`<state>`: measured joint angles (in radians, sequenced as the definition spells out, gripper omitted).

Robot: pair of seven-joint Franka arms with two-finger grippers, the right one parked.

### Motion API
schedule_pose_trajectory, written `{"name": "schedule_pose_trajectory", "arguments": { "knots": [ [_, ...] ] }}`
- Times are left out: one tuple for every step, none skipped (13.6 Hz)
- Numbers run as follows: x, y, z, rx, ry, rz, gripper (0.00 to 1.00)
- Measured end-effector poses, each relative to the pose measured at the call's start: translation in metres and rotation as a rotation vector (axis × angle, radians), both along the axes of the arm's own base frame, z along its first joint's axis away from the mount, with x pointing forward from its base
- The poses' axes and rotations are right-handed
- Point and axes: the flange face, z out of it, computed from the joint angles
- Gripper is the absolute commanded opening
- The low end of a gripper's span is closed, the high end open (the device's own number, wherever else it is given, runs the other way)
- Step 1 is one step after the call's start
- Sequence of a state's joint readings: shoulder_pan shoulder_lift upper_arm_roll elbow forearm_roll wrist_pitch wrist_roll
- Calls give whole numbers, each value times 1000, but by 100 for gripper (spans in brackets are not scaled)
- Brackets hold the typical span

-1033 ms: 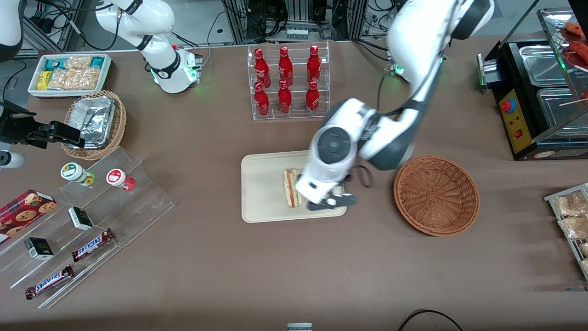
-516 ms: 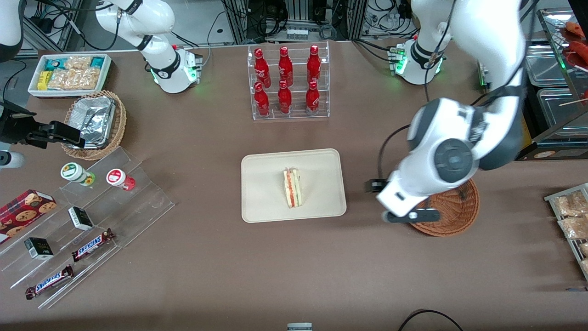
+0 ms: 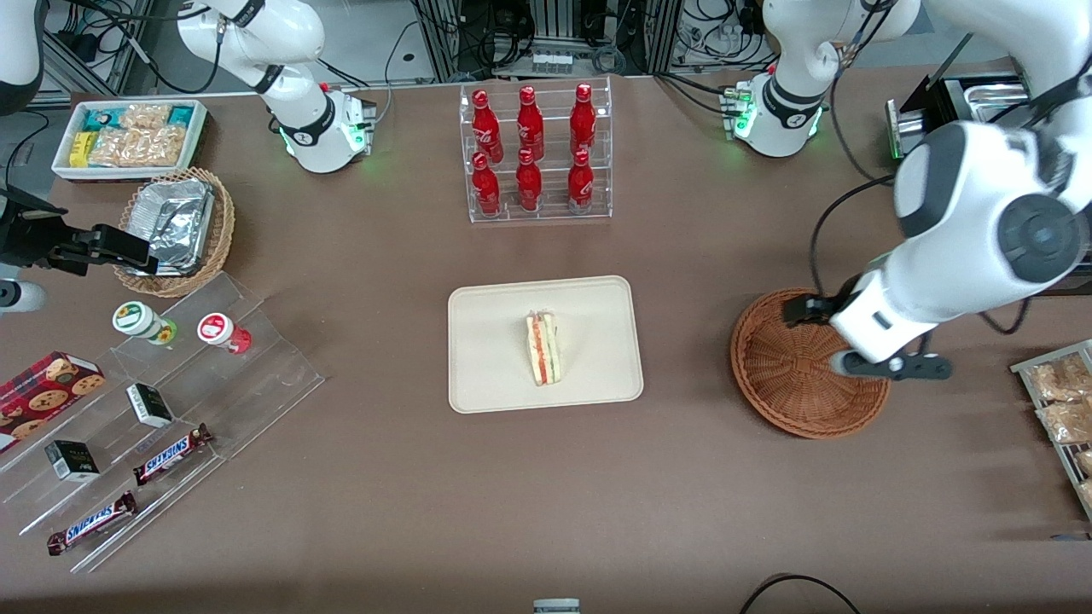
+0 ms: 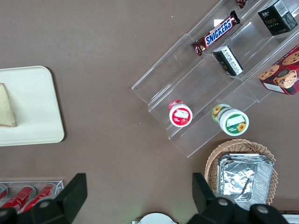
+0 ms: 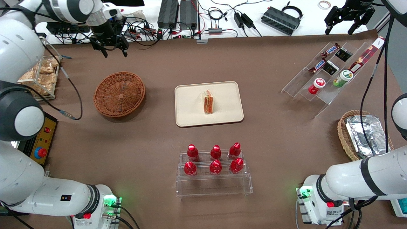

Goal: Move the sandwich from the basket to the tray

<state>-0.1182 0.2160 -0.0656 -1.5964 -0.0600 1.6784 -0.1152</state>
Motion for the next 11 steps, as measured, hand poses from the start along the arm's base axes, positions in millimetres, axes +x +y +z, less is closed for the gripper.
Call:
{"name": "schedule_pose_trajectory", "arguments": {
  "knots": [
    [-8,7,7,8,-5,3,100],
    [-18,13,14,21,-11,6,100],
    [-28,19,21,31,-16,10,100],
    [-38,26,28,36,-21,18,100],
    [-47,31,35,39,-21,25,100],
    [-56,37,42,41,-15,28,100],
    [-63,43,50,42,-10,18,100],
    [-70,48,57,43,0,1,100],
    [-75,53,64,44,6,-9,100],
    [-79,58,70,44,9,-12,100],
    [-83,61,76,46,14,-15,100]
  ]
}}
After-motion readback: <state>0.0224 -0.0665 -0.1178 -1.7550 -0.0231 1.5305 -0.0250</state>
